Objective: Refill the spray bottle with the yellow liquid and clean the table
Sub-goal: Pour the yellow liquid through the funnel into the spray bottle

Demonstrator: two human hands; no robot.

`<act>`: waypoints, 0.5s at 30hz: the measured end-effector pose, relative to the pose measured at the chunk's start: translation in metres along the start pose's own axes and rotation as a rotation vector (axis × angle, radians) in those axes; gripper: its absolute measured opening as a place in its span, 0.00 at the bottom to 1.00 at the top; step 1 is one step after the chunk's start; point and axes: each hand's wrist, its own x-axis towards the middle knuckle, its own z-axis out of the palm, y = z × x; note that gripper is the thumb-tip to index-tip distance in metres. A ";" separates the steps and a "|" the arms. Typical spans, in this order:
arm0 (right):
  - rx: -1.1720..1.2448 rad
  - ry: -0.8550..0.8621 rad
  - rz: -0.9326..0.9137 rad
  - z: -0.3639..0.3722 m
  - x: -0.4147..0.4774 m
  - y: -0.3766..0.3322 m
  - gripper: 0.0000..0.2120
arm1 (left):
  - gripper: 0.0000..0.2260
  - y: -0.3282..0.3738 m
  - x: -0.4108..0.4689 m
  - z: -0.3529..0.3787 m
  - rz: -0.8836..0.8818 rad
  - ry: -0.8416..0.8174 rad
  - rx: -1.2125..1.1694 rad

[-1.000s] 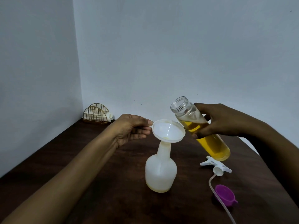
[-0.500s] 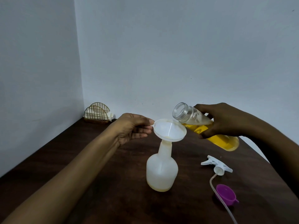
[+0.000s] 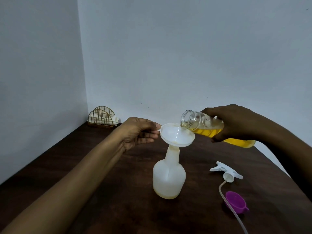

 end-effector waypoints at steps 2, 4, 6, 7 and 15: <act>-0.005 -0.003 -0.009 -0.001 0.001 0.000 0.30 | 0.03 0.000 0.000 0.000 0.000 -0.002 0.001; -0.001 -0.002 -0.015 -0.002 0.001 0.000 0.30 | 0.03 0.000 0.000 0.000 -0.002 -0.004 0.003; 0.002 0.004 -0.021 -0.002 0.002 0.001 0.30 | 0.03 0.000 0.000 0.000 -0.004 -0.003 0.004; -0.001 0.007 -0.024 -0.002 0.002 0.001 0.30 | 0.03 0.000 0.000 0.000 -0.005 -0.003 0.003; -0.020 0.002 -0.019 -0.001 0.004 0.002 0.31 | 0.03 0.000 0.000 -0.001 -0.004 0.001 0.007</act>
